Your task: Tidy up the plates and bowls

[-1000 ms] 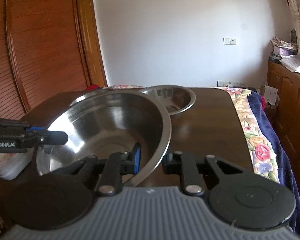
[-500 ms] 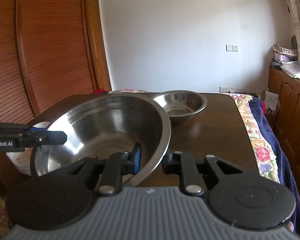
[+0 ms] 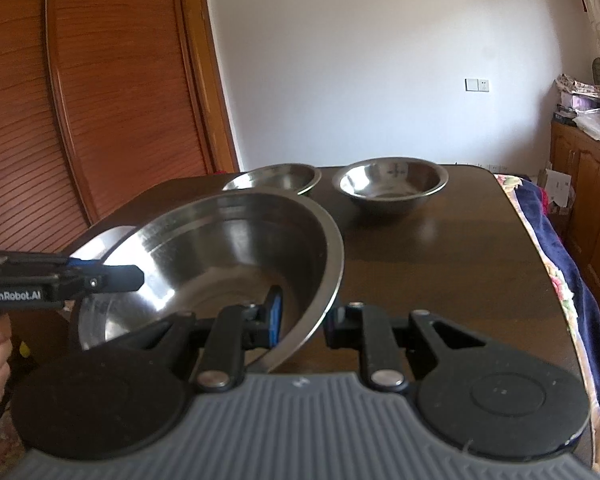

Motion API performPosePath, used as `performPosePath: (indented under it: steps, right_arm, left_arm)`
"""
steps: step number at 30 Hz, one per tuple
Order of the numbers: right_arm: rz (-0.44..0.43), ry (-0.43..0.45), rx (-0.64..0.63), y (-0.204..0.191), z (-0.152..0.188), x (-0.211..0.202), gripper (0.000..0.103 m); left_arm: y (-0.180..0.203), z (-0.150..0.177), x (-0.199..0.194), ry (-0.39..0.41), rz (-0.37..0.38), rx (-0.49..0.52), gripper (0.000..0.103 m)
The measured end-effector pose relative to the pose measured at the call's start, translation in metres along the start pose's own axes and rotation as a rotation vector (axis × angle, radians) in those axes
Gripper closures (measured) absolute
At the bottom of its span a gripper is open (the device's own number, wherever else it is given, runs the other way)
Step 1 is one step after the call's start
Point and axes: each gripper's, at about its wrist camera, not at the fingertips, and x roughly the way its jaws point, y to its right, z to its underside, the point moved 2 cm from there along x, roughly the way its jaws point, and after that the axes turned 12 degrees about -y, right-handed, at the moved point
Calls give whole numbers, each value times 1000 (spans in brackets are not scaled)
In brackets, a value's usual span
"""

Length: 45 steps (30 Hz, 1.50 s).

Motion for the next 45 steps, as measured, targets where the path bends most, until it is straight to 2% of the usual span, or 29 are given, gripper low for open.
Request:
performPosePath:
  steps: [7, 17, 19, 20, 21, 22, 24, 26, 27, 28, 30, 32, 34, 38, 42, 45]
  right_arm:
    - [14, -4, -18, -10, 6, 3, 81]
    - [7, -9, 0, -6, 9, 6, 80]
    - [8, -7, 0, -5, 10, 6, 79]
    - [12, -5, -1, -4, 10, 7, 79]
    - [16, 1, -1, -4, 10, 7, 76]
    - [27, 10, -6, -4, 11, 6, 70]
    - [62, 30, -25, -5, 11, 2, 67]
    - [79, 48, -29, -5, 10, -3, 57]
    - [92, 59, -30, -5, 10, -6, 47]
    - [105, 75, -34, -5, 9, -9, 42]
    - [130, 108, -47, -7, 8, -19, 41]
    - [139, 127, -48, -7, 6, -28, 36]
    - [143, 149, -52, -7, 5, -36, 27]
    - [143, 186, -51, -10, 4, -51, 20]
    - [137, 213, -54, -13, 7, -61, 6]
    - [135, 231, -53, -15, 7, -66, 0]
  left_arm:
    - [0, 0, 8, -18, -3, -11, 70]
    - [-1, 1, 11, -11, 16, -8, 69]
    - [-1, 1, 11, -6, 17, -8, 62]
    - [-1, 1, 10, 2, 11, -4, 53]
    - [-1, 1, 9, 10, 3, -3, 44]
    - [-2, 0, 8, 18, -3, -4, 41]
    - [-3, 0, 3, 30, -6, -4, 26]
    - [-2, -2, -2, 49, -15, 2, 16]
    - [-1, -3, -5, 61, -22, 5, 12]
    - [-1, -3, -8, 70, -25, 7, 11]
    - [-1, -5, -13, 86, -36, 12, 5]
    - [0, -5, -18, 98, -46, 21, 1]
    - [2, -5, -23, 109, -56, 32, 0]
    - [3, -5, -32, 121, -57, 35, 0]
    - [2, -4, -41, 130, -72, 38, 0]
    - [1, -4, -48, 140, -84, 35, 0]
